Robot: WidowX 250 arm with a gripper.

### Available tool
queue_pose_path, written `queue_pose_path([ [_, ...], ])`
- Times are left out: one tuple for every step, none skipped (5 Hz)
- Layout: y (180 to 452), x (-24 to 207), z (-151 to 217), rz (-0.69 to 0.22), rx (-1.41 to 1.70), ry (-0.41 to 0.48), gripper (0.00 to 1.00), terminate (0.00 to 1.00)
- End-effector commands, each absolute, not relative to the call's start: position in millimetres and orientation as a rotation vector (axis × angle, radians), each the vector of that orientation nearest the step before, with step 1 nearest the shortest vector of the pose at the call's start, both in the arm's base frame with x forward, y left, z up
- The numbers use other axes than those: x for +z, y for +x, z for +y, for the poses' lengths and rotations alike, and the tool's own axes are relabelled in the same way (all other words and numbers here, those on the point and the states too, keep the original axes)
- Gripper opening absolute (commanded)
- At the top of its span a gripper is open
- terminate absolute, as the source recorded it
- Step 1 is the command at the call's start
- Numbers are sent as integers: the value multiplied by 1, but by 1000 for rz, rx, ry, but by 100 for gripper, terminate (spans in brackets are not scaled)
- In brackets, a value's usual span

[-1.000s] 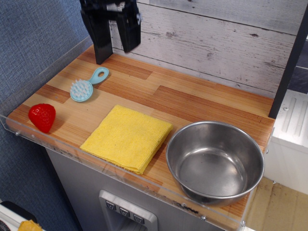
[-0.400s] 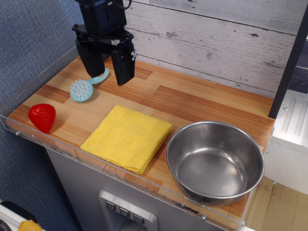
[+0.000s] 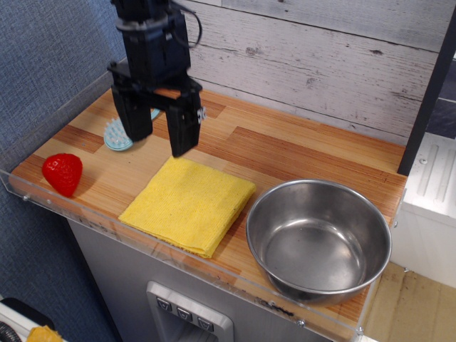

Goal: Place the yellow towel near the filter

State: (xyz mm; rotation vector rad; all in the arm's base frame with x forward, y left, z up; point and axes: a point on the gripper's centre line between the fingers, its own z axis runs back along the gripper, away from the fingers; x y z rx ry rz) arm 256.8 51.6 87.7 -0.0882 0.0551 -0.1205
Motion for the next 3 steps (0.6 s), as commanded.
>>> queue_pose_path([
  [246,93,51,34,-49,-54,100,0],
  [238,88,51,75,-27,-64,100,0],
  [233,87,50,78,-31,-40,100,0],
])
